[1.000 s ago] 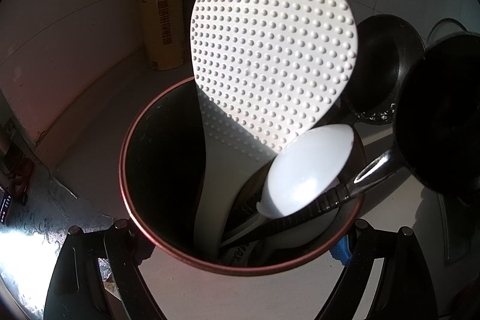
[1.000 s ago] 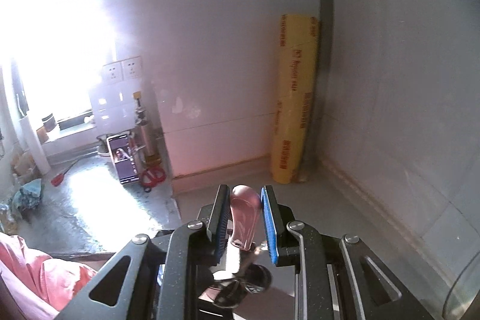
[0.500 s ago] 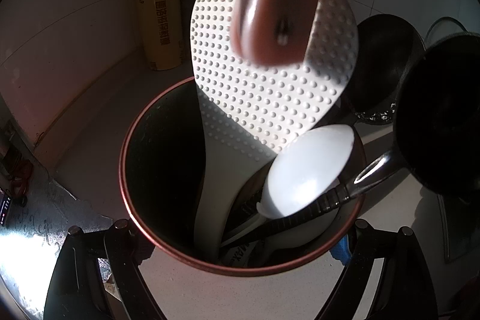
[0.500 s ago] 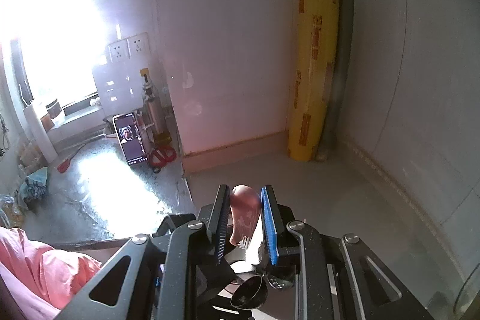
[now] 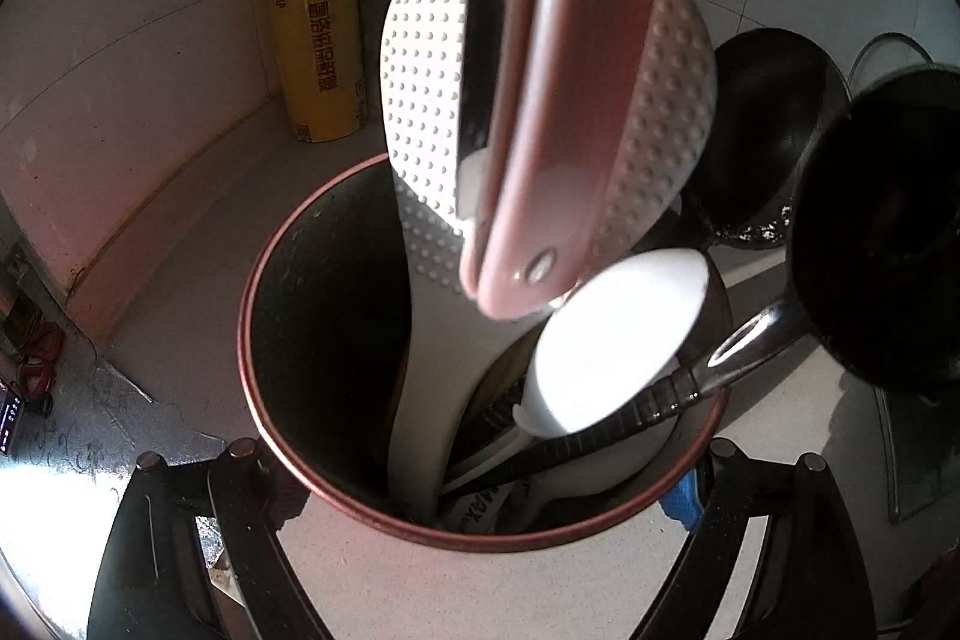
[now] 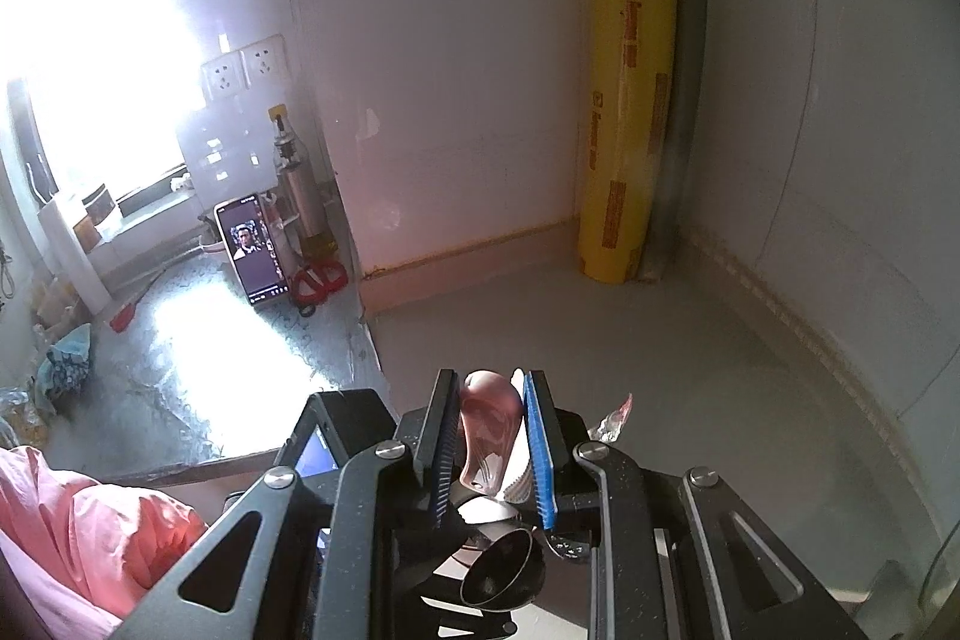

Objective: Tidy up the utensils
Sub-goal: 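Lower the pink spatula handle-first into the red holder with the right gripper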

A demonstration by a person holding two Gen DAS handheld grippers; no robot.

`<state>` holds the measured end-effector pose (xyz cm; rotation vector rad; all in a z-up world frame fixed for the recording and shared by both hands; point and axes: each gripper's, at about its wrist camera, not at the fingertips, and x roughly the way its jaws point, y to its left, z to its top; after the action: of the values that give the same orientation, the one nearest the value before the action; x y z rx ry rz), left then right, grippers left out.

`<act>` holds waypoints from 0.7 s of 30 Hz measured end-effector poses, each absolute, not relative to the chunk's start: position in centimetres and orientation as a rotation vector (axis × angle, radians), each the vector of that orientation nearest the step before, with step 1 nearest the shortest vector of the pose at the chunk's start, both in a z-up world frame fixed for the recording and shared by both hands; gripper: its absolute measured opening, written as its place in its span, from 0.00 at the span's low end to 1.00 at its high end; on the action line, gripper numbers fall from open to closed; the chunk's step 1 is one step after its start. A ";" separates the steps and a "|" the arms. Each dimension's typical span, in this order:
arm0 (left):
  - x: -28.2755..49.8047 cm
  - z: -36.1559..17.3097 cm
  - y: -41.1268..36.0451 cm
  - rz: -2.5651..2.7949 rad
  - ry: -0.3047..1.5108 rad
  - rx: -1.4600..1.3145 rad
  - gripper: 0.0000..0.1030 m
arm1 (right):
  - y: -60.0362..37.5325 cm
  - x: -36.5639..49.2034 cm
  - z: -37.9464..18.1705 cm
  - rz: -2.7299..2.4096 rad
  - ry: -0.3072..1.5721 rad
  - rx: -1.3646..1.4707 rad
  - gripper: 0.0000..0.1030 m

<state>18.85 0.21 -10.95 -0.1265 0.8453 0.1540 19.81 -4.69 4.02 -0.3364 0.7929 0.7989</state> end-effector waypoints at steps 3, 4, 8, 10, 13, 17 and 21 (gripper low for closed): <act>19.0 -11.0 0.1 0.157 0.847 -0.127 0.88 | -4.6 20.0 3.7 0.797 0.809 -0.336 0.22; 19.0 -11.0 0.1 0.158 0.847 -0.127 0.88 | -4.6 20.0 3.6 0.796 0.811 -0.339 0.22; 19.3 -11.1 0.0 0.159 0.848 -0.126 0.88 | -4.4 20.1 3.3 0.795 0.825 -0.349 0.22; 19.3 -11.1 0.0 0.159 0.848 -0.125 0.88 | -4.3 20.3 3.2 0.791 0.833 -0.348 0.22; 19.4 -11.1 0.0 0.160 0.849 -0.124 0.88 | -4.3 20.6 2.8 0.783 0.853 -0.349 0.22; 19.6 -11.0 -0.2 0.162 0.851 -0.120 0.88 | -4.2 20.9 2.2 0.781 0.878 -0.355 0.22; 19.8 -11.2 -0.3 0.164 0.854 -0.116 0.88 | -4.2 21.3 1.8 0.784 0.907 -0.337 0.22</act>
<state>19.82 -0.28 -11.24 -0.1155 0.8536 0.1636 21.27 -4.25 1.79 -0.3370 0.9073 0.7843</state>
